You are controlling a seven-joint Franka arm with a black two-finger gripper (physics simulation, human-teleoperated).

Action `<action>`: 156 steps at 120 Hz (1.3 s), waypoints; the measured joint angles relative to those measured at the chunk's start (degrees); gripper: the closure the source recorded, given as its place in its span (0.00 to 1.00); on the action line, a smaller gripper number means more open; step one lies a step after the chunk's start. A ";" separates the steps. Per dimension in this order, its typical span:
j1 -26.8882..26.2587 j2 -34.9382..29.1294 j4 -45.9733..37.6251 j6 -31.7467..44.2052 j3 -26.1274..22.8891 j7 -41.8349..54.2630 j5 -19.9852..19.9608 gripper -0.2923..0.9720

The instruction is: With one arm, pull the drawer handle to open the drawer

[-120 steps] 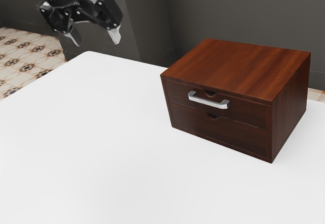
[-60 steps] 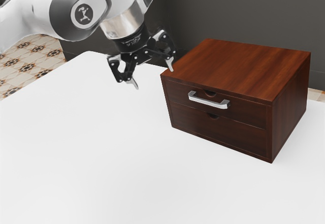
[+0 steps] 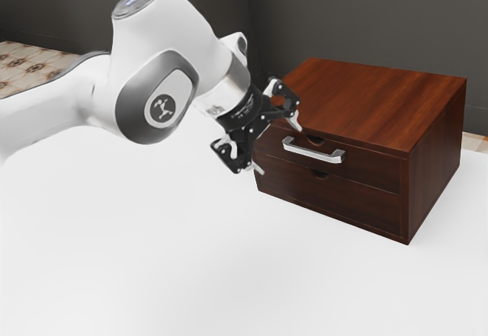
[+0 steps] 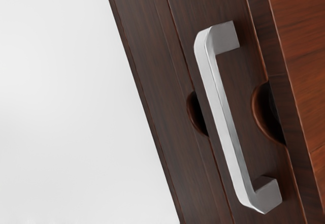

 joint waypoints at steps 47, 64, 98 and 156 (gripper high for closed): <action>3.91 -0.32 -5.58 7.22 -0.57 -5.99 -0.22 0.23; 2.46 -0.23 -6.13 8.56 -0.79 -7.33 -0.23 0.23; 1.83 -0.11 -8.33 11.10 -0.76 -9.25 -0.24 0.23; 2.93 2.76 -4.38 12.30 -1.98 -11.01 -0.05 0.23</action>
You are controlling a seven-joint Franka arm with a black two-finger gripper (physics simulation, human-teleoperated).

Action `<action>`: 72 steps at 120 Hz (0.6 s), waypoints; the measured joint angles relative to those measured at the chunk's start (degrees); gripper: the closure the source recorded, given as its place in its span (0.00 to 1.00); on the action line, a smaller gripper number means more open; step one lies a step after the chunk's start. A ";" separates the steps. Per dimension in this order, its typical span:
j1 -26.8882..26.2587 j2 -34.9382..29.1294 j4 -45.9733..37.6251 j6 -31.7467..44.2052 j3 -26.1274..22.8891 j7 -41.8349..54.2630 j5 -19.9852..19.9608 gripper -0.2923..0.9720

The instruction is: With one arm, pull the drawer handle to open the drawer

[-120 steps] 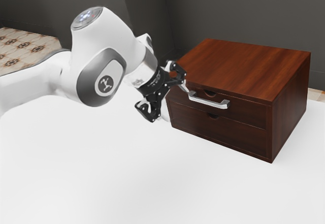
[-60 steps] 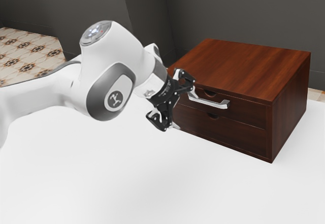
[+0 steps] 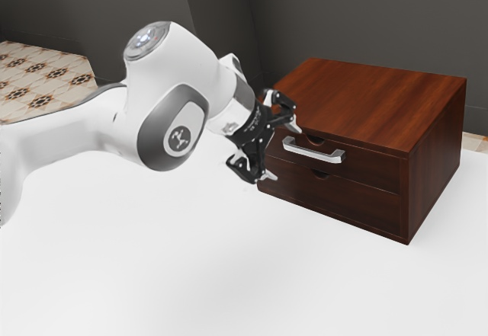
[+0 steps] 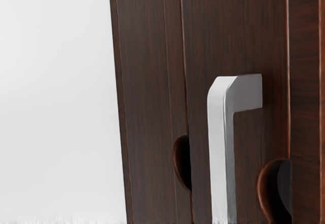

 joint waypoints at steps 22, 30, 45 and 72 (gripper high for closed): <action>-0.91 1.14 0.82 0.07 0.03 -0.37 0.01 0.23; -1.32 1.72 1.23 0.07 0.03 -0.49 0.04 0.23; -1.93 2.33 1.71 0.06 0.04 -0.66 0.03 0.23; -1.27 2.60 1.74 0.05 0.28 -0.90 -0.01 0.23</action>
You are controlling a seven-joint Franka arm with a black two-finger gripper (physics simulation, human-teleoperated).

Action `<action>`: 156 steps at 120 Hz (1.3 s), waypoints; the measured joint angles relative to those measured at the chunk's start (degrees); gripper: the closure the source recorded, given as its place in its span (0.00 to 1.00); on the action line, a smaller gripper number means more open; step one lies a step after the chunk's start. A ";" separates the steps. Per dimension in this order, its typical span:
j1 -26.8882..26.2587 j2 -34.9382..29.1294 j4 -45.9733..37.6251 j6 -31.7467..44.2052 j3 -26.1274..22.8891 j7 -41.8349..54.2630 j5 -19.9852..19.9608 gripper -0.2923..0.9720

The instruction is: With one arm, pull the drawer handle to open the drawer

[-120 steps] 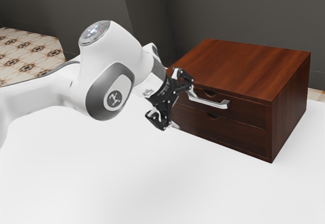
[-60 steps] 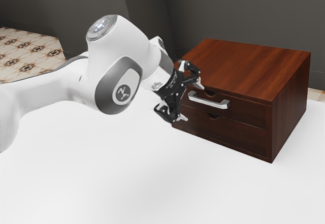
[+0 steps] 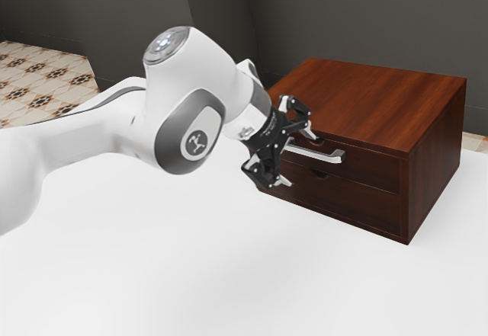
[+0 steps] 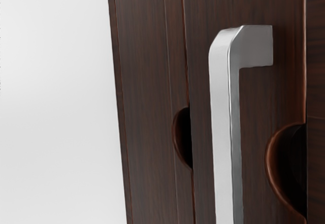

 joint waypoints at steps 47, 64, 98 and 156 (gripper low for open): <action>0.05 2.14 1.39 0.00 0.09 -0.25 0.08 0.23; 0.32 2.43 0.76 0.09 0.10 -0.32 0.02 0.23; 0.22 3.66 0.26 1.02 0.10 -0.40 0.02 0.23; 0.26 2.89 0.30 0.89 0.35 -0.19 0.09 0.56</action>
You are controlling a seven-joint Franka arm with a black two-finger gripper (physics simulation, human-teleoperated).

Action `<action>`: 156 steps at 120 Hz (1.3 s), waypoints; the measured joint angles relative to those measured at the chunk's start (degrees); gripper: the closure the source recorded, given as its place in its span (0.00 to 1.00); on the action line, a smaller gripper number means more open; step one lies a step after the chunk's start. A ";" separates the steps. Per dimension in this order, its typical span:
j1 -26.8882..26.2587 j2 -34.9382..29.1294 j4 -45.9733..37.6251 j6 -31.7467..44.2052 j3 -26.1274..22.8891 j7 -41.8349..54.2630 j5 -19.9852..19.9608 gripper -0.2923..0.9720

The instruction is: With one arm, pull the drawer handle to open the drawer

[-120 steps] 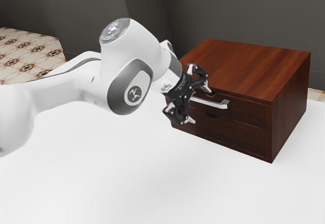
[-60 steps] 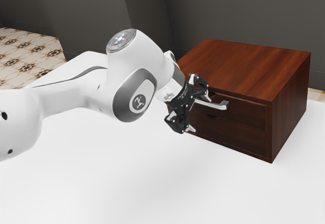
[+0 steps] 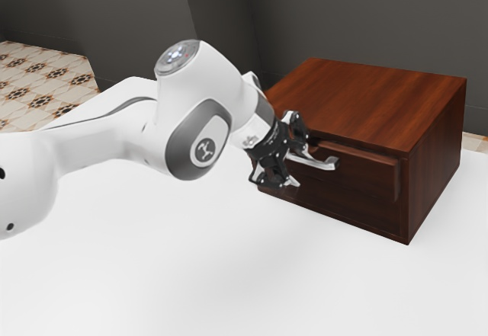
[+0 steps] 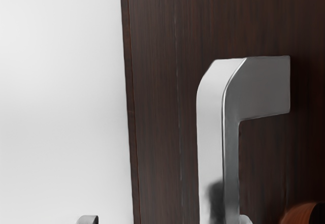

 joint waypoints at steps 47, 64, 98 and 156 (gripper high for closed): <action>0.14 -1.87 -0.97 -2.12 0.05 0.42 -0.08 0.82; 0.08 -4.54 -3.88 -2.93 0.05 0.50 -0.08 0.84; -1.23 -11.39 -11.59 -3.48 1.09 0.58 -0.16 0.84; 0.06 -19.17 -19.13 -3.08 1.73 0.56 -0.33 0.85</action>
